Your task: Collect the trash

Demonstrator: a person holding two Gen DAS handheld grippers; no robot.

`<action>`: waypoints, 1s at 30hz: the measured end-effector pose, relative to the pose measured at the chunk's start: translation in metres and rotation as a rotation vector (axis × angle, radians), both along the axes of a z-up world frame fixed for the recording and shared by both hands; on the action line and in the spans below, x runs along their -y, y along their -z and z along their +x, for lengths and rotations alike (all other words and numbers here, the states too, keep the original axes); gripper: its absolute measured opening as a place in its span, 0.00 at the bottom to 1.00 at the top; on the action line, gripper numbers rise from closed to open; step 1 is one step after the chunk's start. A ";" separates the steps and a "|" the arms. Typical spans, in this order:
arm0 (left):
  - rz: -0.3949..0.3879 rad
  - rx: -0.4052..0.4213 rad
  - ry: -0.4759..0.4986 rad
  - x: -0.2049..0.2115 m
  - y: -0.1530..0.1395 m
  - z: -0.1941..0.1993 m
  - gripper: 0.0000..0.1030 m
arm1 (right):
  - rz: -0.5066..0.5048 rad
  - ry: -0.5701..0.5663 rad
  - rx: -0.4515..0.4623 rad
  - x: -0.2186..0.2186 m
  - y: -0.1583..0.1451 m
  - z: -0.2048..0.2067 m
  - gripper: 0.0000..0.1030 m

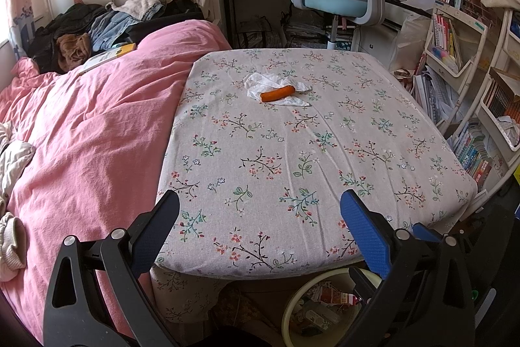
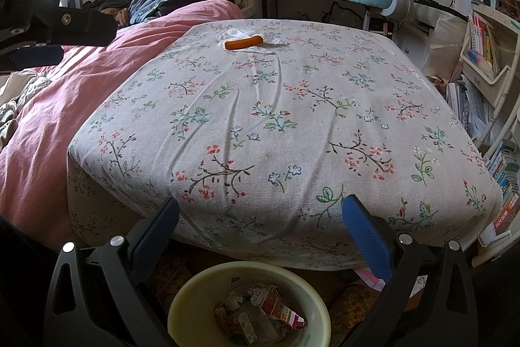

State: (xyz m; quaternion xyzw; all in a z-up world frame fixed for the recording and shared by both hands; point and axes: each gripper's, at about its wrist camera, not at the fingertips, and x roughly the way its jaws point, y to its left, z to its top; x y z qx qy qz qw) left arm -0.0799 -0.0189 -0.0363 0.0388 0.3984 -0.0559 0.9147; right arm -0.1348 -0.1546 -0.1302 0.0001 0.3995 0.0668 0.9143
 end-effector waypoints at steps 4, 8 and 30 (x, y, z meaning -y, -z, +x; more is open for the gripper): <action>0.000 0.000 0.000 0.000 0.000 0.000 0.93 | 0.000 0.000 0.001 0.000 0.000 0.000 0.94; -0.002 0.000 -0.001 0.000 0.000 -0.001 0.93 | 0.000 0.000 0.000 0.000 0.000 0.000 0.94; -0.019 -0.008 -0.021 -0.008 0.003 0.002 0.93 | 0.011 0.002 0.013 0.001 -0.006 -0.001 0.94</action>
